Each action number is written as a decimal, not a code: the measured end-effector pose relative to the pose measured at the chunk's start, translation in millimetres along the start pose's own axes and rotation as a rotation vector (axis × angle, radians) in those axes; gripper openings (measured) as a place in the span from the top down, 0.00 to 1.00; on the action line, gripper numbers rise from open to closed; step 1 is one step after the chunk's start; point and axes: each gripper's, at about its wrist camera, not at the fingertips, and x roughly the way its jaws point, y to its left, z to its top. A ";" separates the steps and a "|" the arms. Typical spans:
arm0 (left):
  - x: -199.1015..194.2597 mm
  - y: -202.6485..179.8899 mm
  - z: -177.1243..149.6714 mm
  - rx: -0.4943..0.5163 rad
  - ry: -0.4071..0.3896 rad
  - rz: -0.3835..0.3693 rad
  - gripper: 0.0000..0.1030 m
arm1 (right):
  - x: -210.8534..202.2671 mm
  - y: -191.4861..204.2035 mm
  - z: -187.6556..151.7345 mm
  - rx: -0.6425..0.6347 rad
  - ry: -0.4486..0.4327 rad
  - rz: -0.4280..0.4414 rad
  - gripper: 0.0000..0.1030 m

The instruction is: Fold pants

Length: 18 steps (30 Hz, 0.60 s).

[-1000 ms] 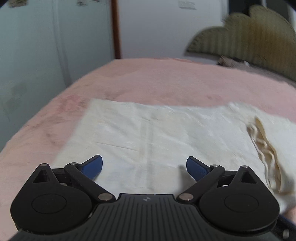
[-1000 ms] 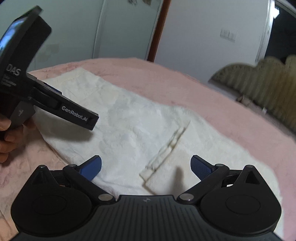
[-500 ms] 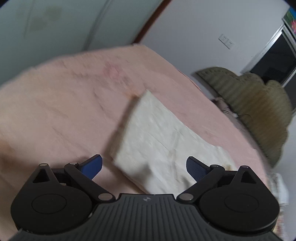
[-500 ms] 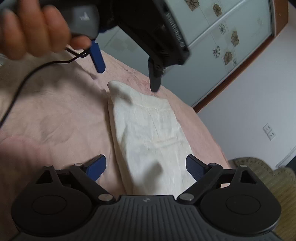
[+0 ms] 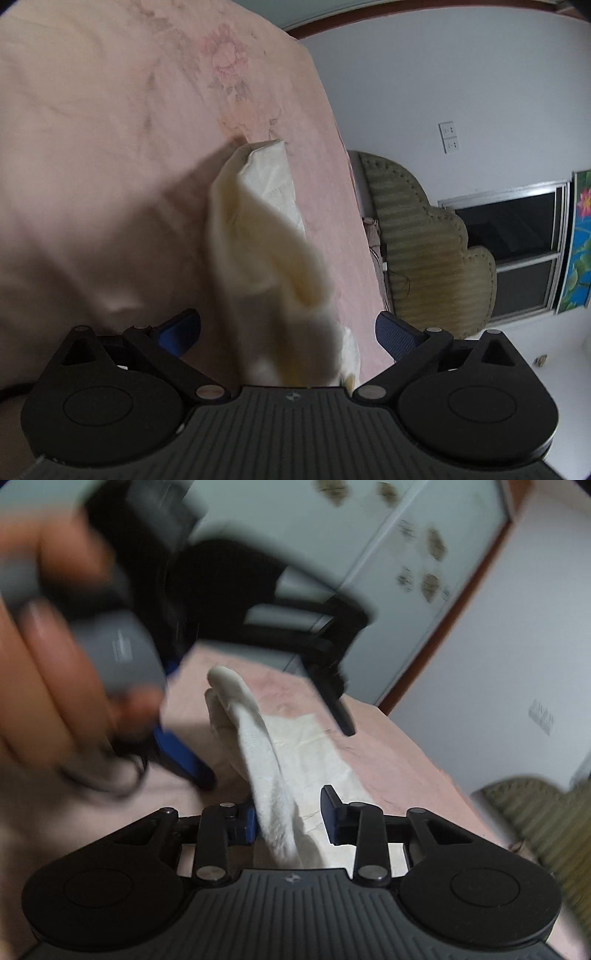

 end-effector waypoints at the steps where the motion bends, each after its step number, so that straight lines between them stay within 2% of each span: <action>1: 4.3 -2.9 1.1 0.014 -0.007 -0.006 0.03 | -5.3 -12.1 1.4 0.050 0.021 0.078 0.65; 3: 10.7 -7.4 2.0 0.032 -0.018 0.018 0.10 | -20.7 -38.3 -0.1 0.165 0.009 0.203 0.65; 4: 12.6 -9.6 1.8 0.052 -0.026 0.038 0.22 | -26.2 -52.1 -2.1 0.223 0.000 0.222 0.65; 5: 14.3 -10.4 1.5 0.071 -0.031 0.062 0.39 | -26.3 -68.9 -5.8 0.288 0.000 0.227 0.65; 8: 17.4 -6.0 -0.5 0.083 -0.044 0.151 0.74 | -4.4 -105.5 -24.8 0.427 0.076 0.153 0.64; 10: 16.8 -3.3 -1.8 0.082 -0.053 0.167 0.84 | 26.3 -113.3 -44.1 0.454 0.227 0.129 0.64; 11: 15.4 -5.2 -3.0 0.093 -0.059 0.172 0.87 | 38.4 -111.2 -53.1 0.449 0.283 0.137 0.64; 12: 13.7 -10.2 -4.9 0.122 -0.070 0.181 0.87 | 37.3 -109.2 -57.6 0.440 0.244 0.136 0.63; 14: 10.6 -30.6 -12.5 0.224 -0.106 0.209 0.88 | 32.9 -113.3 -53.1 0.438 0.238 0.159 0.62; 15: 8.8 -43.8 -18.3 0.280 -0.126 0.220 0.88 | 28.5 -118.5 -49.8 0.444 0.207 0.167 0.62; 18: 2.7 -93.4 -45.7 0.478 -0.196 0.228 0.87 | 18.2 -142.5 -40.7 0.441 0.136 0.126 0.59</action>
